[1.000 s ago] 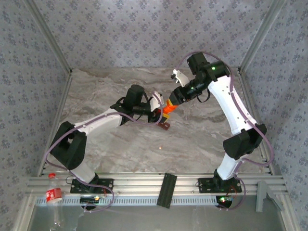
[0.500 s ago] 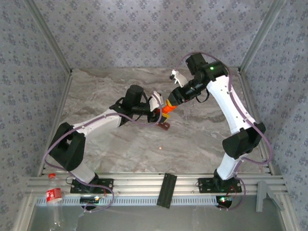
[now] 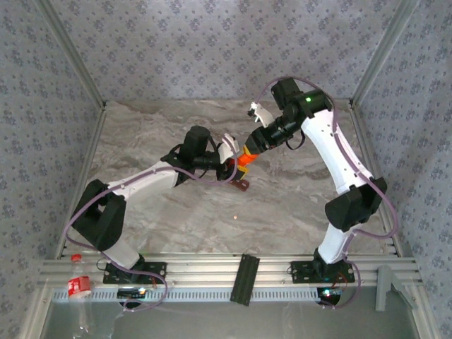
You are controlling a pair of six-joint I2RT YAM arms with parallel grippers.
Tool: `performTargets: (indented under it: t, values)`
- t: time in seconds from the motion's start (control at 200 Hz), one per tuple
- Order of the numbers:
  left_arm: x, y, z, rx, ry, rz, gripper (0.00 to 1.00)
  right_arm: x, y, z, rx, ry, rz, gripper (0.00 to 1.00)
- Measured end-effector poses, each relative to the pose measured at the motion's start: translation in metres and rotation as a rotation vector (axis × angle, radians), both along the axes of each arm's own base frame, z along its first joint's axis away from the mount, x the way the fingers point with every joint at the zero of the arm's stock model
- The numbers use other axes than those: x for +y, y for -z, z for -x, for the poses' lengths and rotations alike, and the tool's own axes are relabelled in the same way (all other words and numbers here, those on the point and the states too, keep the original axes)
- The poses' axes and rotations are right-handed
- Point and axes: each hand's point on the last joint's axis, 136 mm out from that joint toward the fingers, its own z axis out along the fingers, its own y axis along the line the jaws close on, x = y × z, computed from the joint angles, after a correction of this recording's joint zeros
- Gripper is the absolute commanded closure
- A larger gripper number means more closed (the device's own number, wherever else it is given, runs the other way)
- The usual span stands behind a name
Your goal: Sort the pills into containers
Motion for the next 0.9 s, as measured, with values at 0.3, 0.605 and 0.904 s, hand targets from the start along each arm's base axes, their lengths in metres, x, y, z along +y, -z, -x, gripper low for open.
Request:
performTargets:
  t: [0.3, 0.605, 0.904]
  values:
    - [-0.003, -0.015, -0.009, -0.034, -0.03, 0.054, 1.0, 0.002, -0.008, -0.009, -0.018, 0.031, -0.036, 0.29]
    - [-0.005, -0.025, -0.014, -0.061, -0.044, 0.092, 1.0, -0.002, -0.016, -0.015, -0.047, 0.057, -0.052, 0.17]
    - [-0.011, -0.035, -0.024, -0.076, -0.077, 0.148, 1.0, -0.01, -0.056, -0.01, -0.134, 0.106, -0.182, 0.04]
